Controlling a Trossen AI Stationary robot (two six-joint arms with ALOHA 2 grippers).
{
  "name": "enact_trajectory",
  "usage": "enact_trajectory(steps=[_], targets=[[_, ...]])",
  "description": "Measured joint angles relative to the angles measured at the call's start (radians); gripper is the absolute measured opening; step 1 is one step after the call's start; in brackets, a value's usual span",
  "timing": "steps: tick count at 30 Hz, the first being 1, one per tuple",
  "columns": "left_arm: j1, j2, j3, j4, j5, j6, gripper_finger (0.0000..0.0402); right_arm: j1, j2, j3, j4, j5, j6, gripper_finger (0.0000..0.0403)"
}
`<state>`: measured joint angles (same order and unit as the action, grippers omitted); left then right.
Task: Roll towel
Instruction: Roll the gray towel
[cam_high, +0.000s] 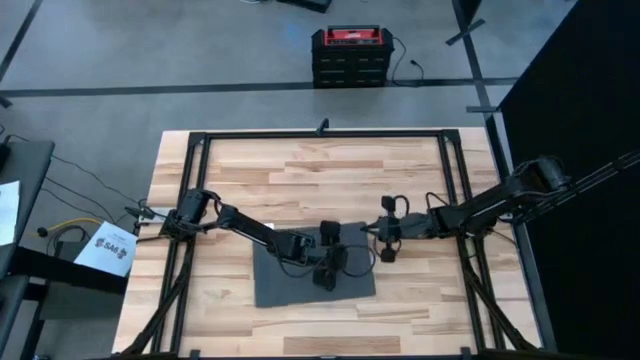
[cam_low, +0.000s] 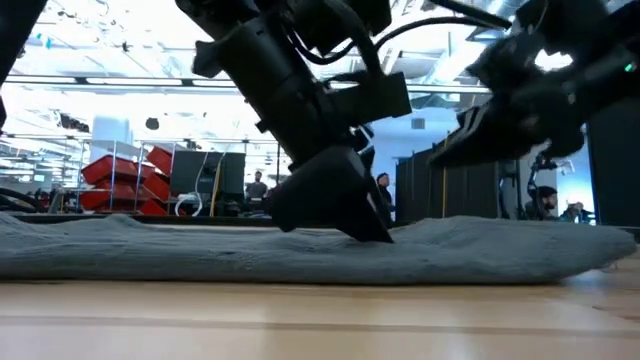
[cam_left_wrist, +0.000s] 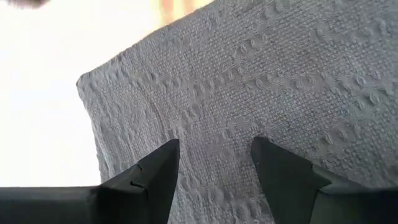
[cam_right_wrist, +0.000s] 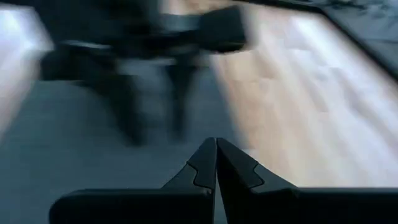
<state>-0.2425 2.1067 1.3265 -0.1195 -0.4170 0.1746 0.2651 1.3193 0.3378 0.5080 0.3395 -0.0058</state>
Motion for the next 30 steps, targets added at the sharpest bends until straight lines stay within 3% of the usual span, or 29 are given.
enact_trajectory(steps=[4,8,14,17,22,25,30], targets=[[0.043,0.023,0.005,0.003,-0.005,-0.032,0.0191,0.079,0.055,-0.001,0.018,-0.005,0.089,0.0000],[0.080,0.025,-0.037,0.066,-0.001,-0.048,0.0191,0.135,0.159,0.000,0.141,-0.005,0.131,0.0000],[0.069,0.026,-0.053,0.090,0.058,-0.024,0.0191,0.124,0.314,-0.001,0.131,0.000,0.188,0.0000],[0.040,0.026,-0.054,0.071,0.075,-0.015,0.0191,0.124,0.306,-0.001,0.105,0.001,0.188,0.0000],[0.006,0.025,-0.054,0.062,0.080,0.039,0.0191,0.124,0.154,-0.001,-0.005,0.005,0.119,0.0000],[0.000,0.026,-0.055,0.074,0.085,0.051,0.0191,0.106,0.097,0.000,0.034,0.004,0.036,0.0000],[-0.001,0.026,-0.056,0.078,0.090,0.070,0.0191,0.030,0.248,-0.043,0.179,-0.038,-0.018,0.0000]])
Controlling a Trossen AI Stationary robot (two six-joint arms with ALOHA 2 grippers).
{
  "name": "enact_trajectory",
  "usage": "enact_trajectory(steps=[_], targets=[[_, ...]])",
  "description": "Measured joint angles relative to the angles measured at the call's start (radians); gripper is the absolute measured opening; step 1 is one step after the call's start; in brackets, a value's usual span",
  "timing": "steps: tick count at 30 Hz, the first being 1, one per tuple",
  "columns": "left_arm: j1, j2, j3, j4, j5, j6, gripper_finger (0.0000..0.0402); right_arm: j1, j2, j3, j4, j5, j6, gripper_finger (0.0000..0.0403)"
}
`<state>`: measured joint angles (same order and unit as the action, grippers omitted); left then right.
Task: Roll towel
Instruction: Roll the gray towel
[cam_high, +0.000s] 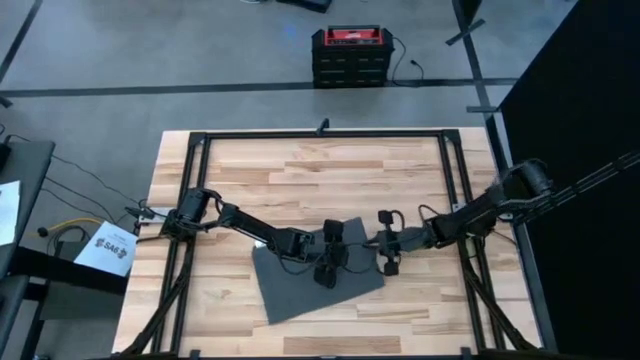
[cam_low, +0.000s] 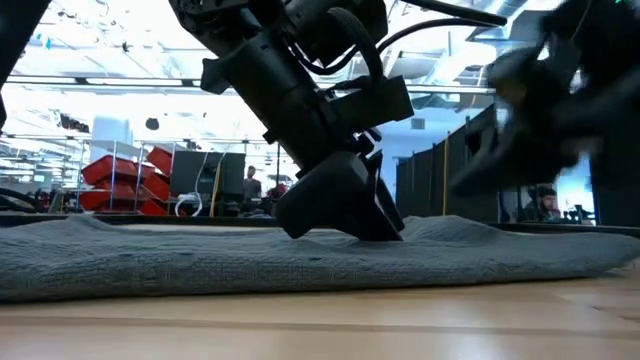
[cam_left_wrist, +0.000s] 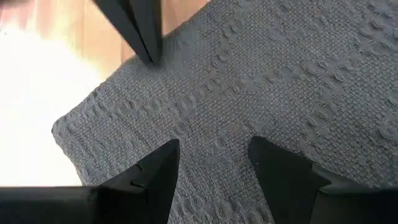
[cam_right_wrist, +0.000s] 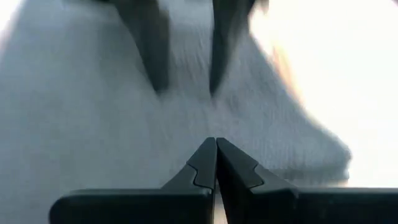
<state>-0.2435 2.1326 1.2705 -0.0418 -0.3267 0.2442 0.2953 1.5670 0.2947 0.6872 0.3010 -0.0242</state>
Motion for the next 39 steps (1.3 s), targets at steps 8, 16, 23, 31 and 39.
enact_trajectory(steps=[8,16,23,31,39], targets=[[-0.005,0.000,0.000,-0.002,-0.002,0.063,0.0191,-0.001,0.069,-0.007,0.031,0.012,0.022,0.0000],[-0.005,0.000,-0.001,0.003,0.000,0.075,0.0191,-0.118,-0.073,-0.008,0.012,-0.040,-0.127,0.0000],[-0.001,0.000,-0.001,0.004,-0.001,0.055,0.0191,-0.240,0.068,-0.007,0.023,-0.142,-0.118,0.0000],[-0.002,-0.061,-0.007,-0.032,-0.071,0.067,0.0191,-0.205,-0.083,-0.009,-0.145,-0.045,-0.115,0.0000],[0.003,-0.217,-0.002,-0.053,-0.083,-0.018,0.0191,-0.061,-0.367,-0.006,-0.363,-0.028,-0.026,0.0000]])
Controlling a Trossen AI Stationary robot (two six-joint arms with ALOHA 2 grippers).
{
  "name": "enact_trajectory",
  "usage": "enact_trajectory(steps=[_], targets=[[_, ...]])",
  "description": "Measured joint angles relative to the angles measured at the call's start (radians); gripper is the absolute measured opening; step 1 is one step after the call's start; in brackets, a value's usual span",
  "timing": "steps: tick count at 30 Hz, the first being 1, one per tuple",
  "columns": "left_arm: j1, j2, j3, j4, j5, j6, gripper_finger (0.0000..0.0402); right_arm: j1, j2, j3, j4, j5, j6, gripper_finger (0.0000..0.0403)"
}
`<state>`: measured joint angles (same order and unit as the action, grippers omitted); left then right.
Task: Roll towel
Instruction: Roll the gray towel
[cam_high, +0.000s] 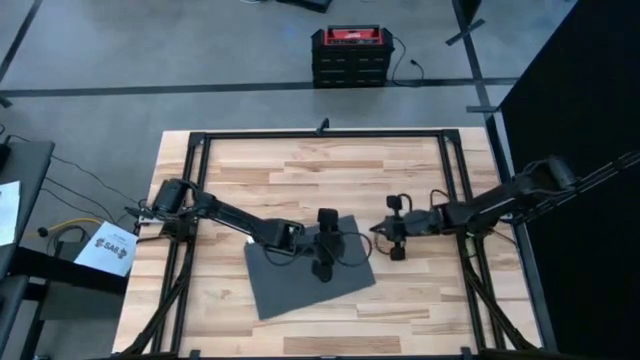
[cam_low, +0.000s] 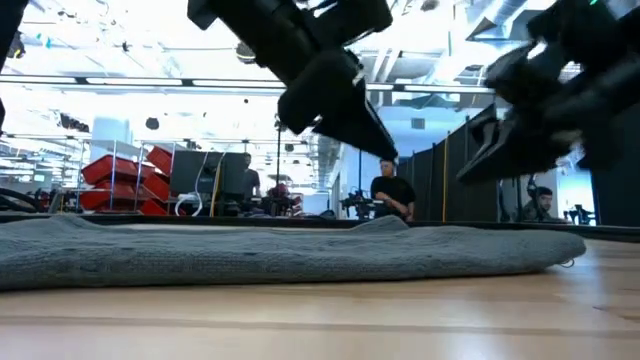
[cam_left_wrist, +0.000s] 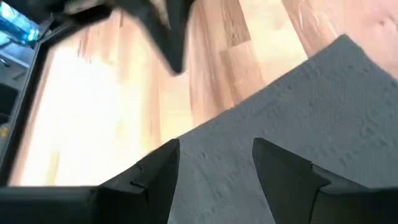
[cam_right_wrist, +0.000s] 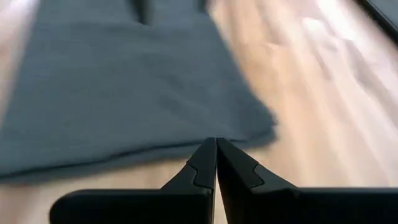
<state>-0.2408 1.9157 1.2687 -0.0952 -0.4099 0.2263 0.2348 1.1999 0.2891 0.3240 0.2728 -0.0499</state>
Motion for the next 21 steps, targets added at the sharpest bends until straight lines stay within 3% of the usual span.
enact_trajectory(steps=[7,12,16,21], targets=[[0.004,0.047,-0.001,-0.200,0.074,-0.196,0.0191,0.127,0.007,0.013,-0.241,-0.012,0.238,0.0000],[0.006,0.106,0.003,-0.271,0.107,-0.273,0.0191,0.185,0.006,0.042,-0.317,-0.016,0.306,0.0000],[0.016,0.148,0.007,-0.235,0.105,-0.131,0.0191,0.184,0.006,0.061,-0.314,-0.015,0.312,0.0000],[0.067,0.165,0.003,-0.013,0.074,0.194,0.0191,0.173,0.006,0.072,-0.324,-0.015,0.313,0.0000]])
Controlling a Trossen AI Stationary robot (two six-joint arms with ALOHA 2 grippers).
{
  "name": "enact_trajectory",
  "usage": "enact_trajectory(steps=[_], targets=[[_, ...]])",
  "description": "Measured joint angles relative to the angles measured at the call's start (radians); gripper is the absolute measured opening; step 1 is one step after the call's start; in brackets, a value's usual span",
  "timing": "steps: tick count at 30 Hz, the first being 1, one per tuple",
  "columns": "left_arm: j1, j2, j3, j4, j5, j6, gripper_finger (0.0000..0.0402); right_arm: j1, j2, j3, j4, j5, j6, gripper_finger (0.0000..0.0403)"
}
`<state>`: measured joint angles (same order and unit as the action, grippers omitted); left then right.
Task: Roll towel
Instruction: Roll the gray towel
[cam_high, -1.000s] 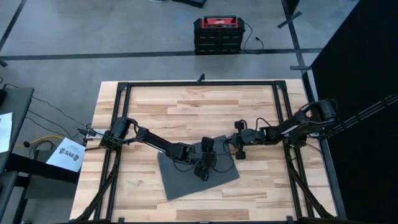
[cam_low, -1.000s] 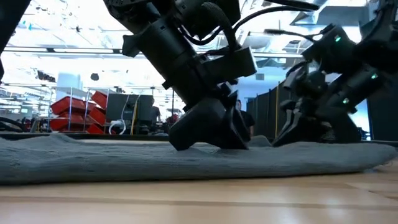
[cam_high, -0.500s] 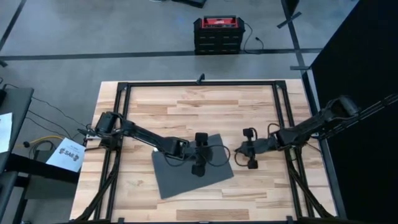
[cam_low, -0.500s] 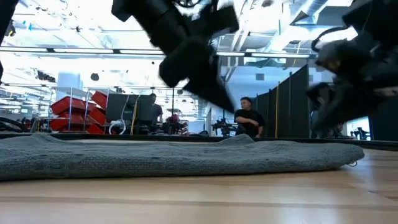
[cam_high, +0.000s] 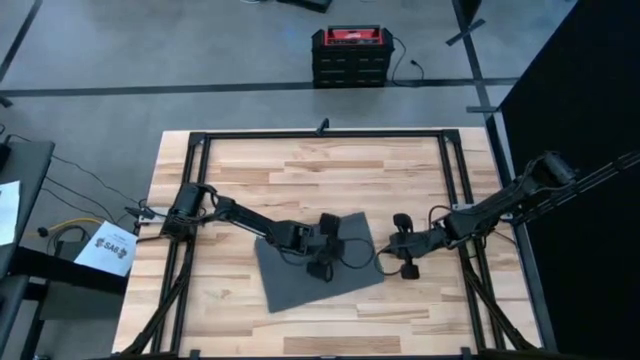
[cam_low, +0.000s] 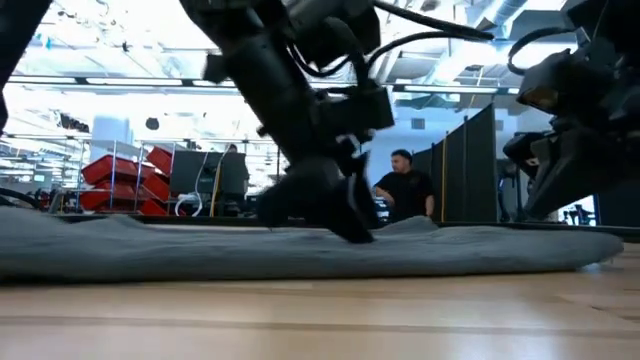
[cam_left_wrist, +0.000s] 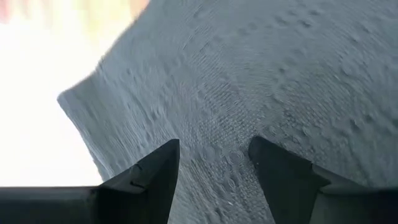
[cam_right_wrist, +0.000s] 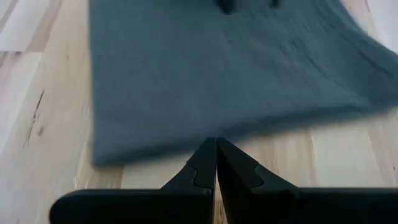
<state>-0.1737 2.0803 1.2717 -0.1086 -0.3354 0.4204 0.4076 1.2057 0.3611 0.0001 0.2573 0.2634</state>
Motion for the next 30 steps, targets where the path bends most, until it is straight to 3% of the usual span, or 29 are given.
enact_trajectory(steps=[3,6,12,17,22,24,27,30], targets=[[0.028,0.003,0.010,0.047,-0.020,0.173,0.0191,0.005,-0.002,0.018,-0.119,0.000,0.025,0.0000],[0.040,0.004,0.066,-0.074,-0.094,0.201,0.0191,0.011,-0.004,0.077,-0.278,0.001,0.074,0.0000],[0.013,-0.015,0.226,-0.390,-0.057,-0.240,0.0191,0.010,-0.005,0.154,-0.355,0.003,0.022,0.0000],[-0.059,-0.017,0.287,-0.464,-0.036,-0.615,0.0191,-0.034,-0.004,0.167,-0.358,0.006,-0.032,0.0000],[-0.138,-0.017,0.288,-0.599,-0.043,-0.898,0.0191,-0.049,-0.004,0.167,-0.364,0.006,-0.046,0.0000],[-0.158,-0.017,0.288,-0.653,-0.081,-1.000,0.0191,-0.049,-0.004,0.167,-0.363,0.006,-0.063,0.0000],[-0.178,-0.035,0.286,-0.761,-0.230,-1.142,0.0191,-0.049,-0.004,0.167,-0.361,0.006,-0.078,0.0000],[-0.178,-0.070,0.288,-0.845,-0.290,-1.273,0.0191,-0.045,-0.004,0.167,-0.363,0.006,-0.078,0.0000]])
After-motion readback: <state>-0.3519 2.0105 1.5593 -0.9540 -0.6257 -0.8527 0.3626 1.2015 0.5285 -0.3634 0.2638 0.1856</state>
